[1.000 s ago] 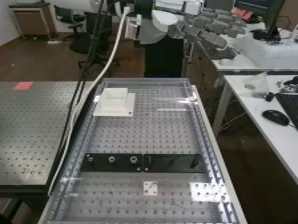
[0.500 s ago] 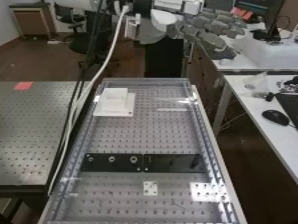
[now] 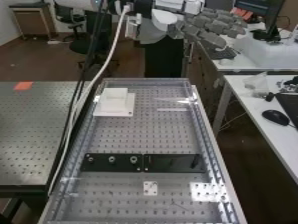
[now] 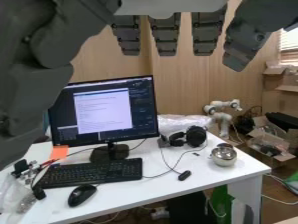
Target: Grab the chopstick and place it in the clear container
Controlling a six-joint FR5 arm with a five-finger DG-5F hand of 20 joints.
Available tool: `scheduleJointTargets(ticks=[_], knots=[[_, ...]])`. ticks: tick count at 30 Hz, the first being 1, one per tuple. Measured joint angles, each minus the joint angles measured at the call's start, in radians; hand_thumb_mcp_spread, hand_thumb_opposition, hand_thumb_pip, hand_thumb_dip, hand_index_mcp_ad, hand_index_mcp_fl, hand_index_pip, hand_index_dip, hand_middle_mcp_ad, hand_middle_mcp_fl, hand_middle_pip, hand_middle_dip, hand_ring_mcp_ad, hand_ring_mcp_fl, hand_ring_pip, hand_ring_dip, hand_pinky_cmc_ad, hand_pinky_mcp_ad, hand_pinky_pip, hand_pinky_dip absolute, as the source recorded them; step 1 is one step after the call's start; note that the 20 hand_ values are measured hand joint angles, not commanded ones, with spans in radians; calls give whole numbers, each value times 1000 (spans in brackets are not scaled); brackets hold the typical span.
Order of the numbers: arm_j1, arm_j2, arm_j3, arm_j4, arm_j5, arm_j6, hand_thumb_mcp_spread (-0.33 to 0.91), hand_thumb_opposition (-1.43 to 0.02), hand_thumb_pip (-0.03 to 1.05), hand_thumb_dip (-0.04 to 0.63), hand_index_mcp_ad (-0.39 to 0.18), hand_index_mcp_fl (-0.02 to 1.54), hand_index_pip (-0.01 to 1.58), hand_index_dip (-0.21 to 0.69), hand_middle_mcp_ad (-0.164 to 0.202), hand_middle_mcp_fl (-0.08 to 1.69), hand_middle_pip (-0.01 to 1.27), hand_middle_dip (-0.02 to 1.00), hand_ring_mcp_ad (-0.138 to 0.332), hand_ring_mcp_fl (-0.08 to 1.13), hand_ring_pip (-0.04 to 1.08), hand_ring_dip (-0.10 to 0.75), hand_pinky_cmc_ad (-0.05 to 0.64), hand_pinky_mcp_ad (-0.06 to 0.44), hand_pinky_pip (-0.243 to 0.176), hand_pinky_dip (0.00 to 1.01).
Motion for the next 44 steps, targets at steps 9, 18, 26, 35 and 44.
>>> scheduleJointTargets(ticks=[9, 18, 26, 35, 44], knots=[[-4, 0, 3, 1, -31, -7, 192, -730, 353, 0, -40, 23, 28, 87, 133, -63, 87, 68, 227, 14, 10, -33, 562, 297, -239, 133], [1, 4, -2, 6, 0, -11, 192, -730, 349, 0, -40, 23, 28, 87, 133, -63, 87, 68, 227, 14, 10, -33, 562, 297, -239, 133], [2, 2, 1, 4, 4, -14, 199, -730, 349, 0, -40, 23, 28, 87, 133, -63, 87, 68, 227, 14, 12, -33, 562, 297, -239, 133], [0, 1, 3, 4, -3, -16, 202, -730, 349, 0, -40, 23, 28, 89, 134, -63, 87, 68, 227, 14, 12, -33, 559, 297, -239, 133], [-6, 0, 5, 6, -37, -22, 202, -730, 349, 0, -45, 23, 28, 89, 127, -63, 87, 68, 227, 14, 12, -33, 559, 297, -239, 133]])
